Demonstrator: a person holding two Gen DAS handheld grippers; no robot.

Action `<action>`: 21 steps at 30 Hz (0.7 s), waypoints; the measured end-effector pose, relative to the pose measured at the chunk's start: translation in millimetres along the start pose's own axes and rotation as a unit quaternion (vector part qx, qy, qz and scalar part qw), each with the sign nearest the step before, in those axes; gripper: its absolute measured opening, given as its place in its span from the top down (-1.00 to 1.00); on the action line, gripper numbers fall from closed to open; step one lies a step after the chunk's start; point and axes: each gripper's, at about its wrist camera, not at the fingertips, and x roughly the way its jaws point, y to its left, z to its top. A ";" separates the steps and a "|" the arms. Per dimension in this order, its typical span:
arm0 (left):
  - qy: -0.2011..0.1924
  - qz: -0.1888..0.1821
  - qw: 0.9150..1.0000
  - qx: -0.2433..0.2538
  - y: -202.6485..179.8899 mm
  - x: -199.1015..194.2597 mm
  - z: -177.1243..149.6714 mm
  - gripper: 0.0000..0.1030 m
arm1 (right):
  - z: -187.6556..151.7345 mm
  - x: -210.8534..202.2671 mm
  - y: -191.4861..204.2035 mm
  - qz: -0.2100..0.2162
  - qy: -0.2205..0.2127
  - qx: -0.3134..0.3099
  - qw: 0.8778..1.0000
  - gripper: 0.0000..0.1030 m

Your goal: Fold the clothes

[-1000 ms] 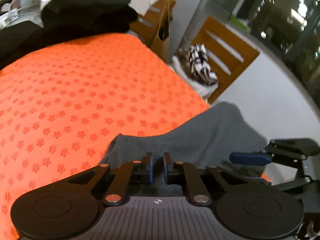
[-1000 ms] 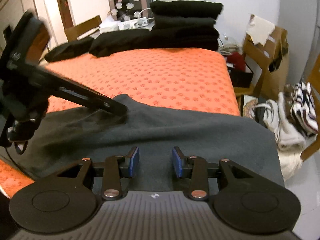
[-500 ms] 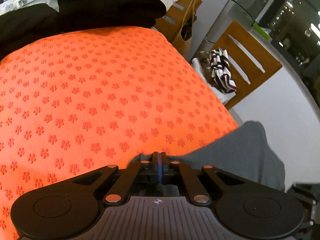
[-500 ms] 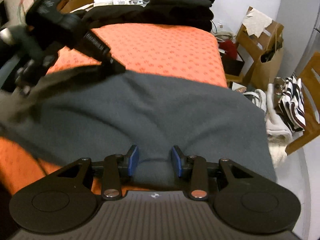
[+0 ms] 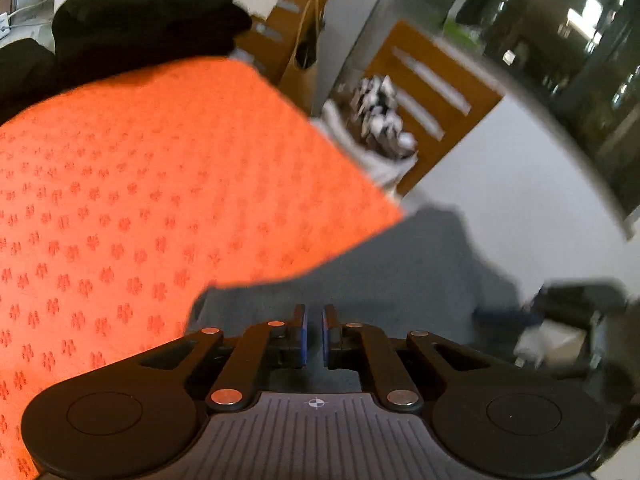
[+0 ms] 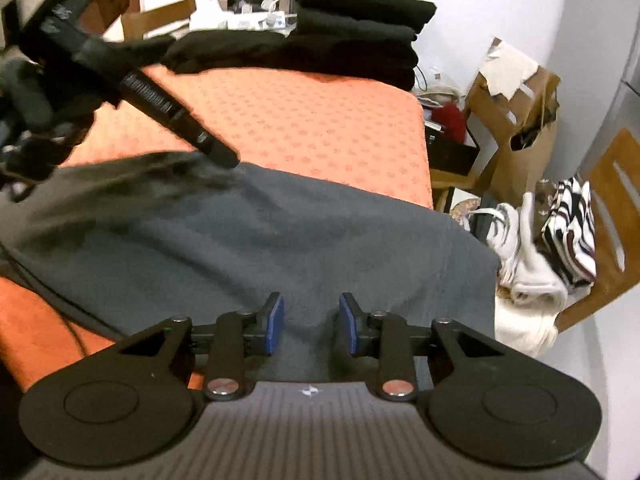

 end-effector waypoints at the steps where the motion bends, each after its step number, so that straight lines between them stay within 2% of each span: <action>1: 0.003 0.008 1.000 -0.002 1.6 4.6 -3.4 0.85 | -2.8 4.0 -5.8 -0.003 0.007 0.001 1.000 0.34; 3: 0.006 0.011 1.000 -0.016 6.6 8.0 -5.2 0.91 | -13.0 3.5 -19.3 0.015 0.008 0.012 1.000 0.42; 8: 0.004 0.012 0.999 -0.036 12.0 9.5 -2.5 0.91 | -29.6 -9.8 -30.0 0.041 0.025 0.013 0.999 0.51; 10: -0.003 0.021 0.999 -0.042 6.3 2.2 -3.3 0.83 | -28.6 -17.0 -27.8 0.041 0.034 0.005 0.999 0.52; 12: -0.013 0.022 0.999 -0.044 -2.4 -11.0 -18.2 0.61 | -26.1 -25.0 -26.4 0.038 0.036 -0.001 0.999 0.48; 16: -0.034 0.025 0.998 -0.048 -19.7 -37.4 -48.0 0.60 | -12.0 -34.7 -25.1 0.056 0.016 0.011 0.998 0.44; 21: -0.058 0.031 0.996 -0.054 -41.5 -68.6 -85.9 0.63 | 12.4 -18.6 -3.9 0.098 0.010 0.013 0.995 0.44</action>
